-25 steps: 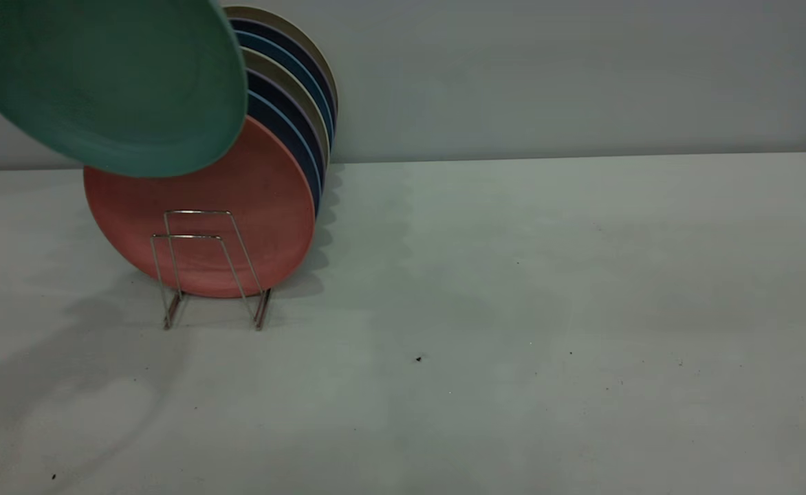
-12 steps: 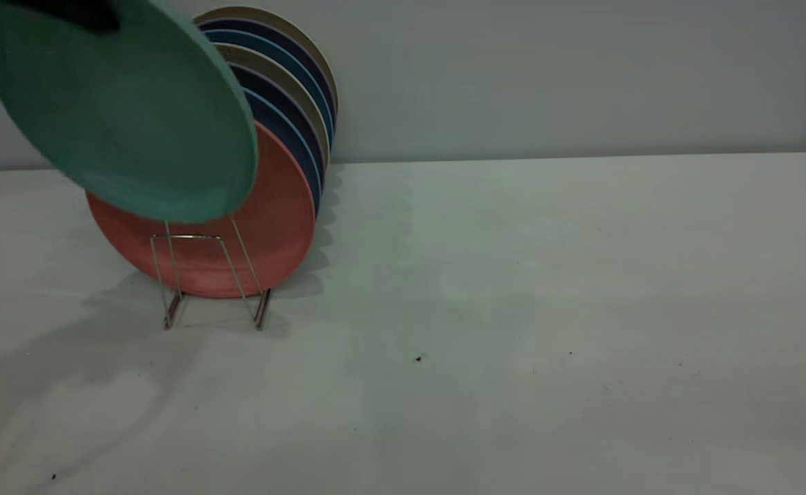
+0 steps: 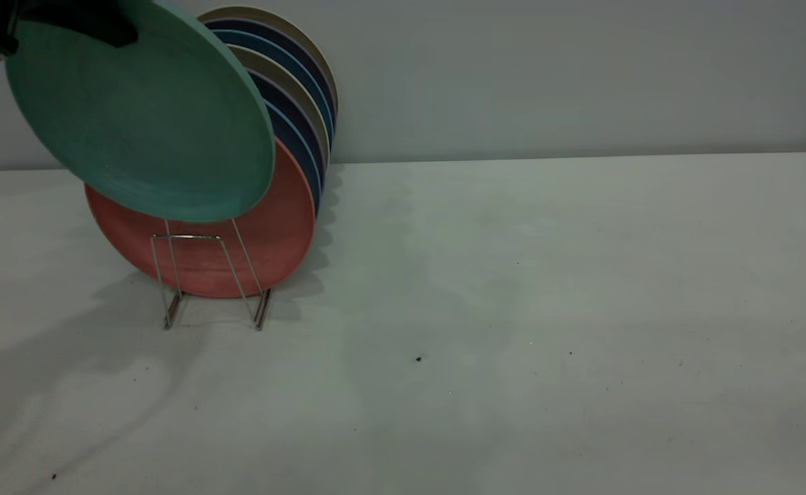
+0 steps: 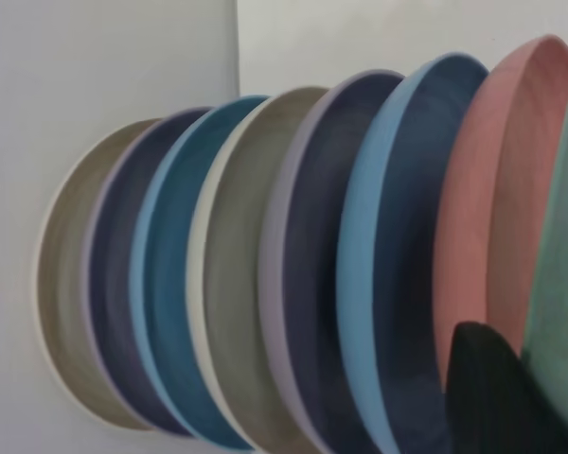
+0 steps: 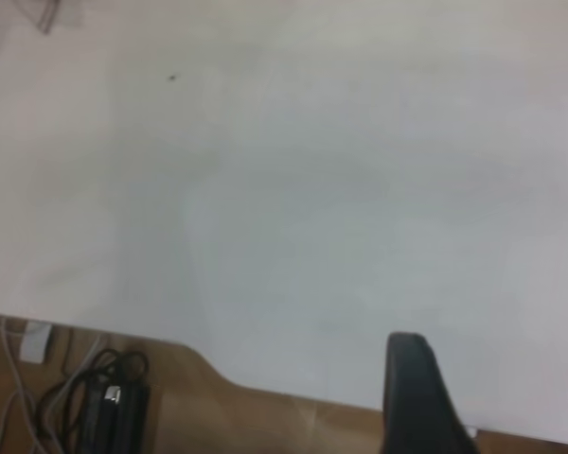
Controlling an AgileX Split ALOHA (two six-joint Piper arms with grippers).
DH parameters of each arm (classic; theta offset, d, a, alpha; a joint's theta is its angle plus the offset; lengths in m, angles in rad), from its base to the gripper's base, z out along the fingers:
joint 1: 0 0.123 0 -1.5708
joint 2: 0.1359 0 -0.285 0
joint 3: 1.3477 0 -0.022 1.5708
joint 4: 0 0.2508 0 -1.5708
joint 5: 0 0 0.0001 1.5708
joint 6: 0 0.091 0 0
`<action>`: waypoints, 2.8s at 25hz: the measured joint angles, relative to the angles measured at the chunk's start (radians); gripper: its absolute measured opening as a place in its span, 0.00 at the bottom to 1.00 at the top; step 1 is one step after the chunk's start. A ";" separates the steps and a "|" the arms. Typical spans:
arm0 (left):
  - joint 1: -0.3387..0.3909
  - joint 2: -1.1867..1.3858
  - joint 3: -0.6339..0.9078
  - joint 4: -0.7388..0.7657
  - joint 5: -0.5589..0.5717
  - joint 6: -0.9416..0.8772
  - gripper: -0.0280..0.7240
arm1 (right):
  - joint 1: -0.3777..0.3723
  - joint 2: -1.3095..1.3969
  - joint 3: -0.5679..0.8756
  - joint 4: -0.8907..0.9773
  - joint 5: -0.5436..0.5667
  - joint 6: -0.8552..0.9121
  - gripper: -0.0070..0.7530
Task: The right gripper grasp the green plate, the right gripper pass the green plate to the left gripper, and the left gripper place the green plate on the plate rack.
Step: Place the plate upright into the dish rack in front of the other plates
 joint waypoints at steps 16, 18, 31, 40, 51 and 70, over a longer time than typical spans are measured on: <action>0.000 0.045 0.000 -0.024 -0.003 -0.001 0.17 | 0.000 -0.001 0.000 -0.001 0.000 0.003 0.60; 0.000 0.059 0.000 -0.024 -0.005 -0.002 0.17 | 0.000 -0.001 0.000 -0.001 0.000 0.003 0.60; 0.000 0.107 0.002 -0.023 -0.023 -0.040 0.17 | 0.000 -0.001 0.000 -0.008 0.000 0.003 0.60; 0.000 0.127 0.002 -0.023 -0.036 -0.072 0.22 | 0.000 -0.001 0.000 -0.039 0.000 0.003 0.60; 0.000 0.133 0.002 -0.024 -0.040 -0.117 0.50 | 0.000 -0.001 0.000 -0.042 0.000 0.003 0.60; 0.000 0.066 0.002 0.065 0.064 -0.379 0.66 | 0.000 -0.001 0.000 -0.042 0.000 0.003 0.60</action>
